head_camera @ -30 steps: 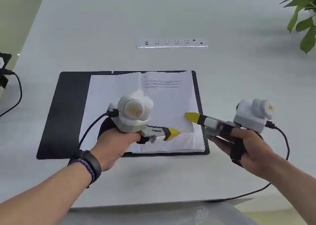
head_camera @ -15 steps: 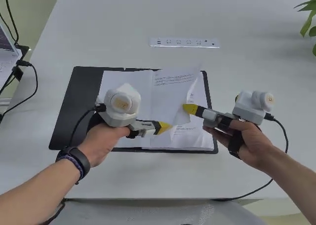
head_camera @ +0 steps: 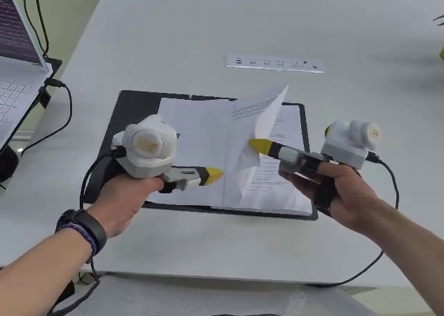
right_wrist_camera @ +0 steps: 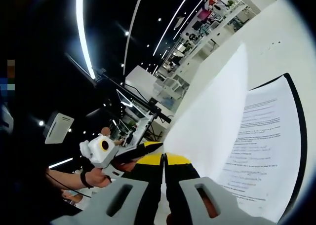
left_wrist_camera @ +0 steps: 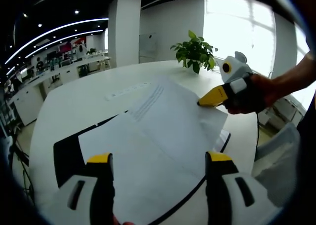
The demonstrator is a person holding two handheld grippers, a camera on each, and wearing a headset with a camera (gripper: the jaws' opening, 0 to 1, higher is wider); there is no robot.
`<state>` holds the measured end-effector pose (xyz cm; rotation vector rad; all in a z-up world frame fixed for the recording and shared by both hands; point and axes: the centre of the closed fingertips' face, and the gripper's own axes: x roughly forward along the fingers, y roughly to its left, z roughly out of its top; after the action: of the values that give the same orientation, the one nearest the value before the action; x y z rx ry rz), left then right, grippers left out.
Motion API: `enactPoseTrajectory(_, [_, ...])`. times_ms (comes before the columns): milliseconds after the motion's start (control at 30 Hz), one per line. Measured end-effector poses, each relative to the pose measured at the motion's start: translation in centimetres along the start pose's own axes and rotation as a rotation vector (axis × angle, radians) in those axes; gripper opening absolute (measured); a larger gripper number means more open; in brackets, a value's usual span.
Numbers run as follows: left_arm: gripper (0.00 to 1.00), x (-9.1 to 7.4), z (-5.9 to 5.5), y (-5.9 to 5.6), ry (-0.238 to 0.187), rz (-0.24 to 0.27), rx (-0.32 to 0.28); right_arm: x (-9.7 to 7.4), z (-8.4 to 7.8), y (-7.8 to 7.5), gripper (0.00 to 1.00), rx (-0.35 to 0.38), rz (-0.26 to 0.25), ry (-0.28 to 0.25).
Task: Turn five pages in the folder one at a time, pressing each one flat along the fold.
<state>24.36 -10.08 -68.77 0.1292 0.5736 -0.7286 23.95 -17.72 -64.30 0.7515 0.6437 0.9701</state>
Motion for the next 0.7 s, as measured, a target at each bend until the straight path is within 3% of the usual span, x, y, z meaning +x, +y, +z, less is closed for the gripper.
enactPoseTrajectory(533, [0.76, -4.0, -0.9, 2.5, -0.034, 0.068, -0.037, 4.2, -1.6, 2.3, 0.0, -0.026, 0.053, 0.068])
enactPoseTrajectory(700, [0.76, -5.4, -2.1, 3.2, -0.035, 0.088, -0.06, 5.4, -2.3, 3.0, 0.0, -0.025, 0.065, 0.084])
